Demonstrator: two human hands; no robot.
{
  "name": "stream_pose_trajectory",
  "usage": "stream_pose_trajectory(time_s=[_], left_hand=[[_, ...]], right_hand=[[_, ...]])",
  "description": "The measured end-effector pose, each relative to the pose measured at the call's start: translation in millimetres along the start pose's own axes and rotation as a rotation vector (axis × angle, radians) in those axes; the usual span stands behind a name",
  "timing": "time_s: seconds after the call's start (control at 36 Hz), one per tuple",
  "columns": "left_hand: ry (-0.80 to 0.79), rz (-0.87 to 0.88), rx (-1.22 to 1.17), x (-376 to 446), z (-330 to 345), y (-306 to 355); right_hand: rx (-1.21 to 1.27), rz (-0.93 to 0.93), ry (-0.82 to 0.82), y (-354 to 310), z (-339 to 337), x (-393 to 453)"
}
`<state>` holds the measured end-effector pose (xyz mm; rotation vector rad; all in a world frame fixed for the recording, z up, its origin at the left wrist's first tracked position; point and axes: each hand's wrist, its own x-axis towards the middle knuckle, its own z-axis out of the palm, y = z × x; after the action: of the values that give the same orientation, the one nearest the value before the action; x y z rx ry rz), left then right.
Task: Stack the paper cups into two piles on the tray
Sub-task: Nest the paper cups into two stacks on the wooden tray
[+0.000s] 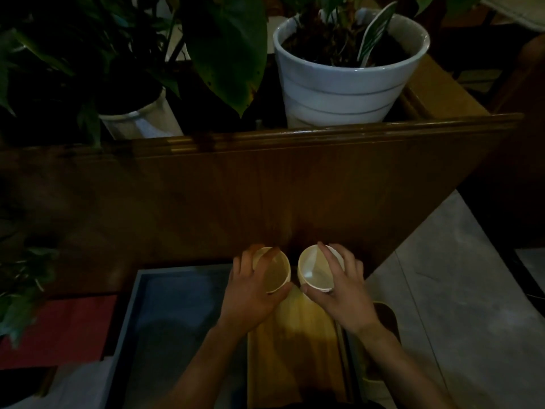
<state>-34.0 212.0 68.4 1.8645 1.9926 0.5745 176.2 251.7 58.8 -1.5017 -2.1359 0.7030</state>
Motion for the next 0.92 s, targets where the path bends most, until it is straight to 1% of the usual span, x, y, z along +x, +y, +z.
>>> stream_pose_trajectory(time_s=[0.25,0.56,0.64,0.83,0.92], left_hand=[[-0.053,-0.01,0.052,2.4,4.5,0.8],[-0.051,0.026,0.111,3.5,-0.6,4.7],[-0.036,0.06,0.148,2.7,-2.5,3.9],[0.067,0.09,-0.005,-9.4,-11.1,1.4],[0.105,0.093,-0.073,-21.2,-11.2,-6.8]], right_hand=[[-0.011,0.014,-0.001,1.0,1.4,-0.3],[-0.029,0.026,-0.029,-5.5,-4.2,0.4],[-0.029,0.037,-0.021,-10.7,-6.5,-0.5],[0.026,0.075,0.057,-19.9,-11.5,-11.1],[0.085,0.095,0.109,-19.5,-8.5,-22.4]])
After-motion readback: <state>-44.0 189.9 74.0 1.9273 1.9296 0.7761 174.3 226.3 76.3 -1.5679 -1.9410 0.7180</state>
